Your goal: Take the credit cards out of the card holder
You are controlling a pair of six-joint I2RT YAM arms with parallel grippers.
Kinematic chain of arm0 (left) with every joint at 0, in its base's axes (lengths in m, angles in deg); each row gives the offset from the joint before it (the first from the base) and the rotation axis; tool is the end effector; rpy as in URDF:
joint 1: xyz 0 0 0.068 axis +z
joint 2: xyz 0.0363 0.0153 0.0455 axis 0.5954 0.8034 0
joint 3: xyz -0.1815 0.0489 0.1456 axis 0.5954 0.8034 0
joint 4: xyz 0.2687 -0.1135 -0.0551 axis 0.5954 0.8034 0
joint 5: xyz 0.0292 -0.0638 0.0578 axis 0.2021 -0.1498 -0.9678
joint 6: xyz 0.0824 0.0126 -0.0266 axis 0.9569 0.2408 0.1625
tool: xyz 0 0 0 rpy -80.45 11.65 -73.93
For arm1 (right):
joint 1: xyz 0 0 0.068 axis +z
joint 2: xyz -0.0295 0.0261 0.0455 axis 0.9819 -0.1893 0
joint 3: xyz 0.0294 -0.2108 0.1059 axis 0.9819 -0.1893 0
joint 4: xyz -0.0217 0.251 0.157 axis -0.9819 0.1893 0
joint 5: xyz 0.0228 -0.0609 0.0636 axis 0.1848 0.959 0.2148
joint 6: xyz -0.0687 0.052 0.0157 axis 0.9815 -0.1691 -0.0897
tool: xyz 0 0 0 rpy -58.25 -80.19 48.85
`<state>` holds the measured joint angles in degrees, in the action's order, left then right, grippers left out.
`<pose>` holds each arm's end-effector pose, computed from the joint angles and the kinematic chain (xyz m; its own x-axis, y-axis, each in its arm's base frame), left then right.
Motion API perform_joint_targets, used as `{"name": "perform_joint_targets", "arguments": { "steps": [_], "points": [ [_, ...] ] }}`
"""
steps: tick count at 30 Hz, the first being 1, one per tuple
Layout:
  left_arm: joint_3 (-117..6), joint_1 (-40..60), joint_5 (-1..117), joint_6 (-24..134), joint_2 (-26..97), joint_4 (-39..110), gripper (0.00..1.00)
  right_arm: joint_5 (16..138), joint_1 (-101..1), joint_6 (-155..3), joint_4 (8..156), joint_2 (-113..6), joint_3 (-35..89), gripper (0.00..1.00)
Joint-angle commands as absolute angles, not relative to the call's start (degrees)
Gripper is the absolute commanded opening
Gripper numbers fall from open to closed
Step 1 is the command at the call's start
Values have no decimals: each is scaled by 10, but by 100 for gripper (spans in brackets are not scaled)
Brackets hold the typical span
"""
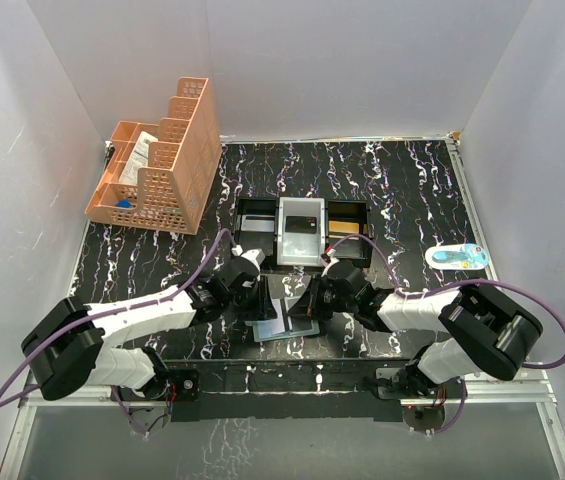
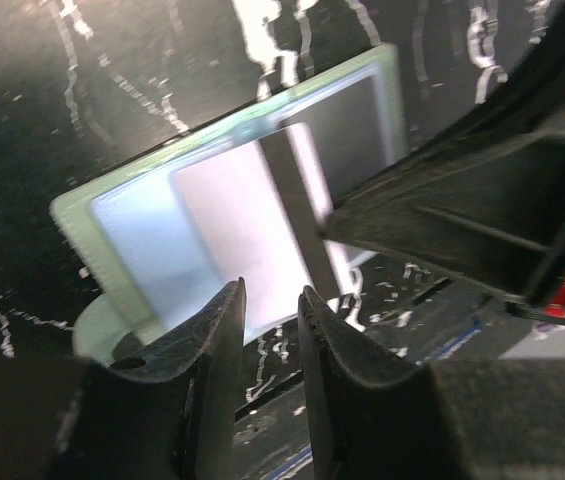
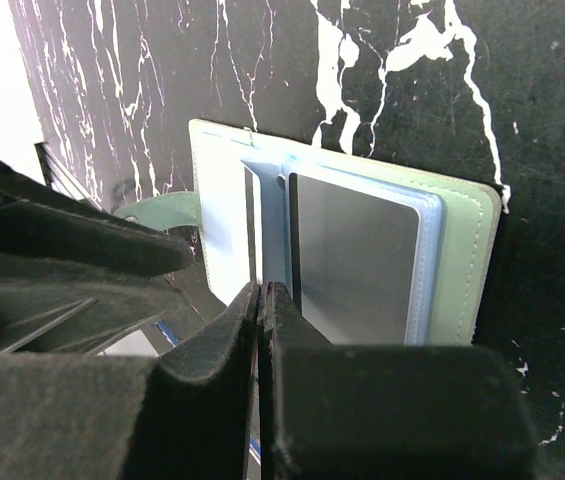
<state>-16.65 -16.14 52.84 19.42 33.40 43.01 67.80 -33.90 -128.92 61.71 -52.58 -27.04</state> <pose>0.1885 -0.2542 0.0894 -0.8933 -0.0435 -0.4474 0.2342 0.8045 -0.5458 0.1920 0.2254 0.0345 -0.9473 0.2190 -0.2340 -0.0399 0.6438 0.7642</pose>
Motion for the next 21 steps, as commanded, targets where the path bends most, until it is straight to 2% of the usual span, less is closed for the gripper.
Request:
{"name": "perform_joint_targets", "arguments": {
  "steps": [1, 9, 16, 21],
  "points": [
    [-190, -164, 556, 204, 314, 392, 28, 672, -342, -1296, 575, -521, -274, 0],
    [-163, -164, 514, 187, 368, 408, 18, 666, -342, -1300, 567, -519, -278, 0],
    [-144, -164, 503, 181, 372, 408, 14, 655, -342, -1304, 545, -525, -282, 0],
    [-131, -164, 499, 182, 371, 411, 13, 633, -342, -1301, 515, -536, -281, 7]
  ]
}}
